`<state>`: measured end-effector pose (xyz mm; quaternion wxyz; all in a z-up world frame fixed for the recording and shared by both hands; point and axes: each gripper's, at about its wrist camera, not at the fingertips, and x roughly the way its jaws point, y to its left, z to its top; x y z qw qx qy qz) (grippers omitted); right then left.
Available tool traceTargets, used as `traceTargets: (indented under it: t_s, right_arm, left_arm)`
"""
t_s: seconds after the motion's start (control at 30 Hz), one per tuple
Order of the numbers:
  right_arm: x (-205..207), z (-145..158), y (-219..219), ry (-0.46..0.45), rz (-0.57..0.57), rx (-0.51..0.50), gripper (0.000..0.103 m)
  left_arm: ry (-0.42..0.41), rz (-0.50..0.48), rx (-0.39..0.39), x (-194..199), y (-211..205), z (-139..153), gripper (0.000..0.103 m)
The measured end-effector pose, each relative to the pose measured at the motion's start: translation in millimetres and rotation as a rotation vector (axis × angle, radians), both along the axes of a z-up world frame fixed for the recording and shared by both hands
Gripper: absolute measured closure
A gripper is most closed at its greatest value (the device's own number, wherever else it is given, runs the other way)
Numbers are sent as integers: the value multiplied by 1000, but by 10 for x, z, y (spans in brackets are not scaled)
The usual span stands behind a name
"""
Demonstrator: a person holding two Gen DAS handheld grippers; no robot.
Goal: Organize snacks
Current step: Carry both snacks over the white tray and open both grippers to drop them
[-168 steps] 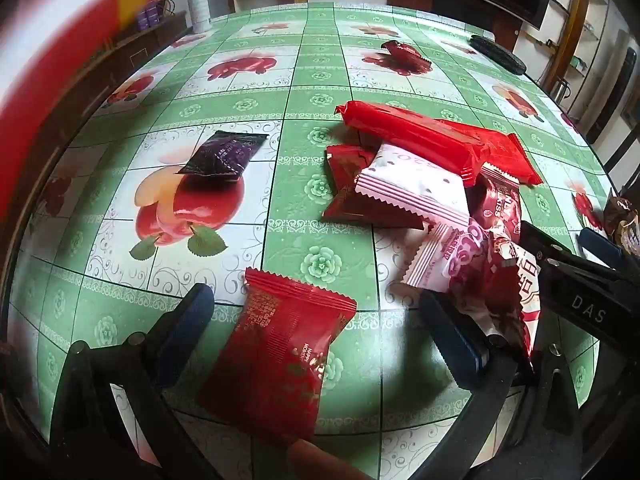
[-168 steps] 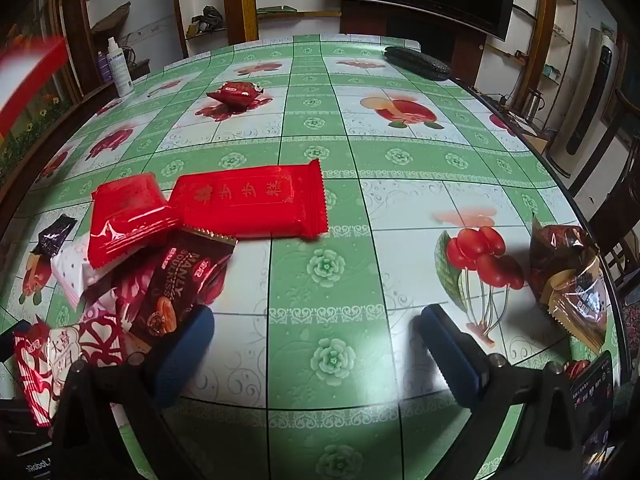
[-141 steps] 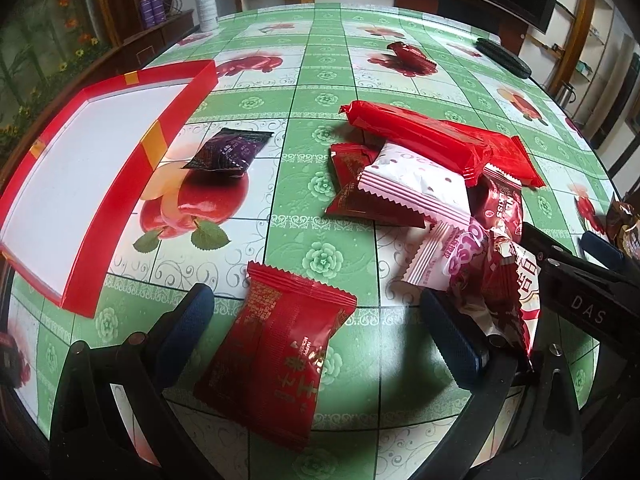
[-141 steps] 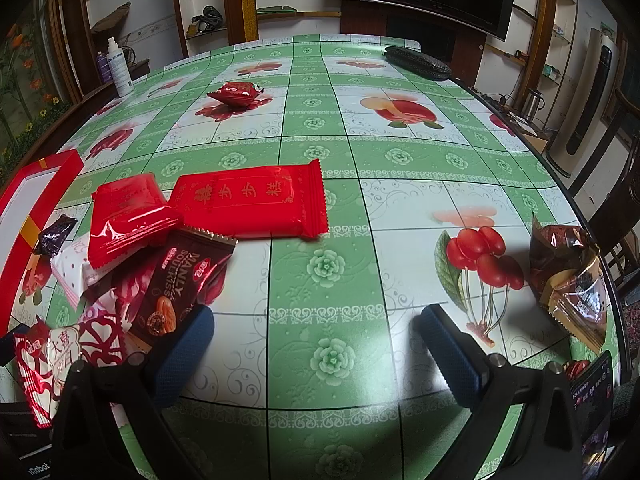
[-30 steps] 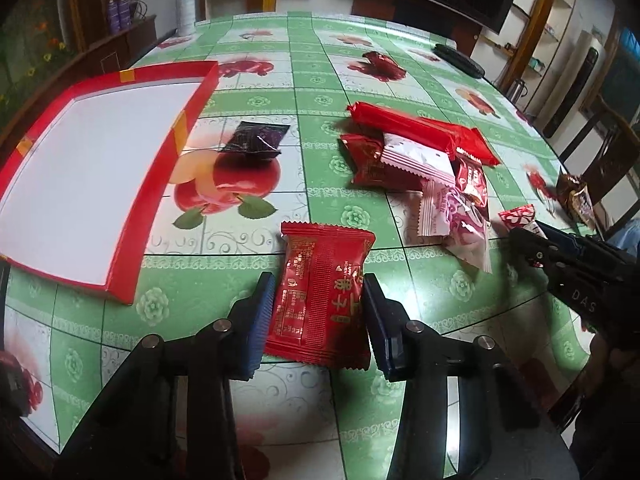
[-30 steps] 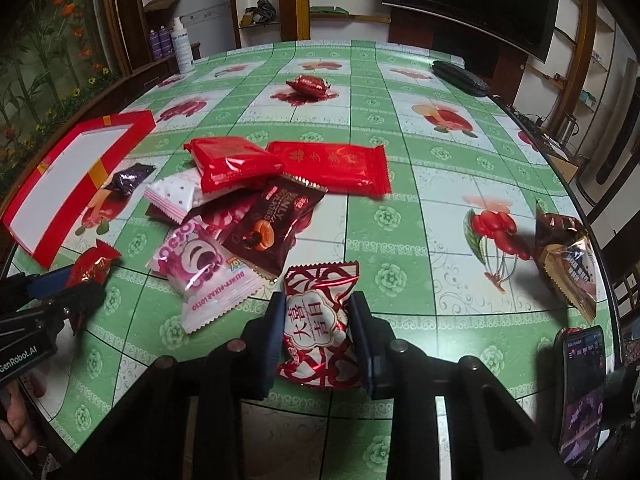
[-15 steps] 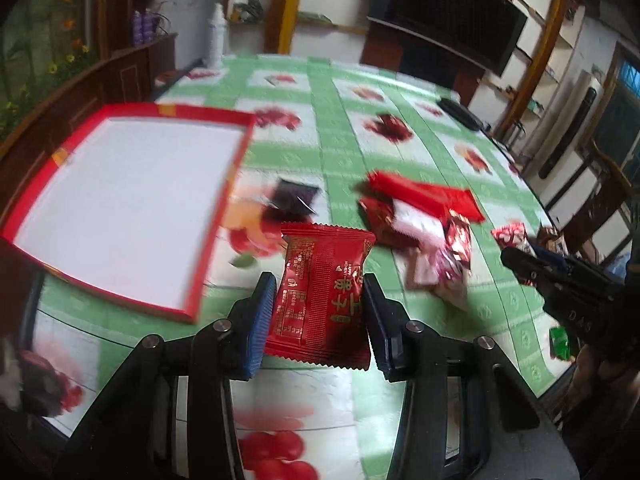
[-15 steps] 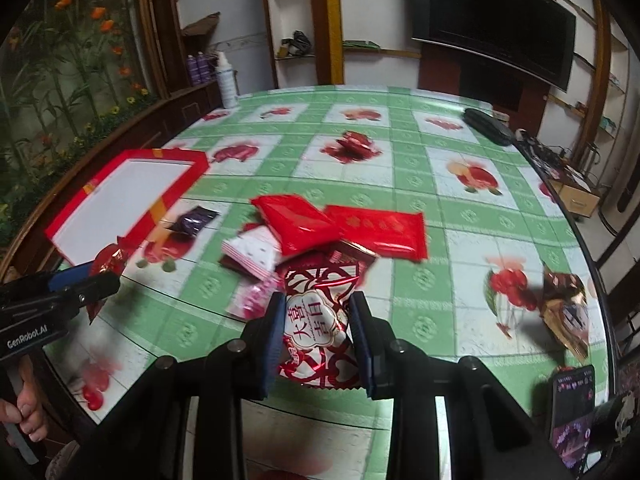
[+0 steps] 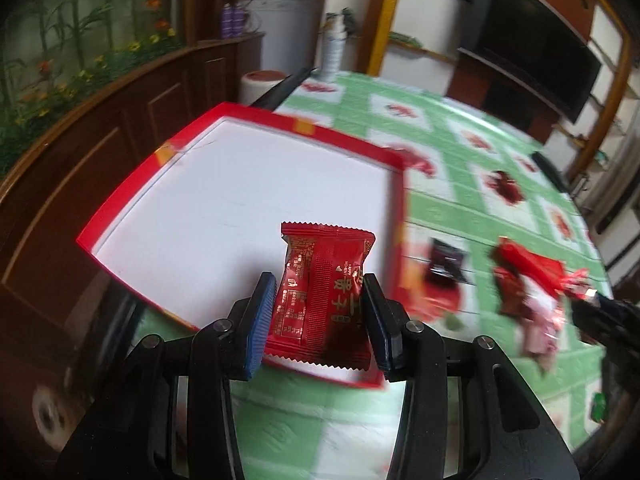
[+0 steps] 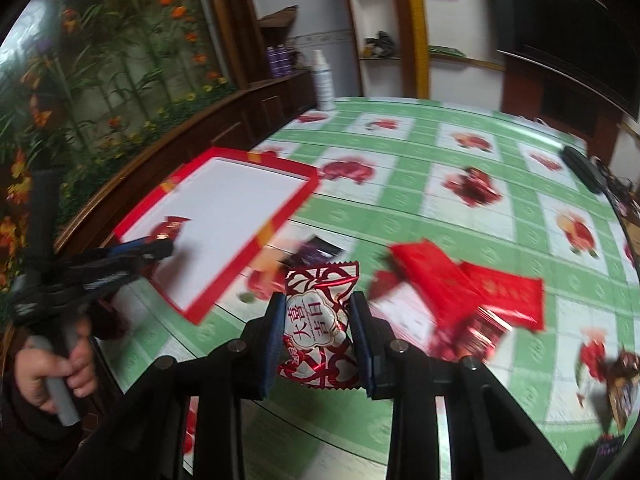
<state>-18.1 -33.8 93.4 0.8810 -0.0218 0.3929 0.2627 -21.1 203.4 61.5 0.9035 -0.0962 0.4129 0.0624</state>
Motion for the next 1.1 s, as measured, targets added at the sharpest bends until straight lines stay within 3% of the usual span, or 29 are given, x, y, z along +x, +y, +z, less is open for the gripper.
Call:
traceTargets:
  t_s: [0.3, 0.37, 0.63, 0.7, 0.9, 1.1]
  right_arm:
    - [293, -10, 463, 45, 86, 13, 69]
    - [359, -26, 538, 50, 90, 2, 69]
    - [449, -82, 699, 71, 127, 10, 69]
    - [473, -104, 745, 74, 144, 18, 69]
    - [666, -163, 963, 77, 193, 69, 68]
    - [1061, -293, 1265, 115, 205, 80, 68]
  left_arm:
    - [118, -81, -21, 61, -185, -350, 60]
    - [125, -100, 4, -11, -305, -391, 60]
    - [127, -162, -28, -327, -584, -384, 60]
    - [99, -130, -61, -310, -486, -317, 60]
    - [-12, 49, -32, 0, 2, 13, 60]
    - [23, 183, 3, 505, 396, -44, 60]
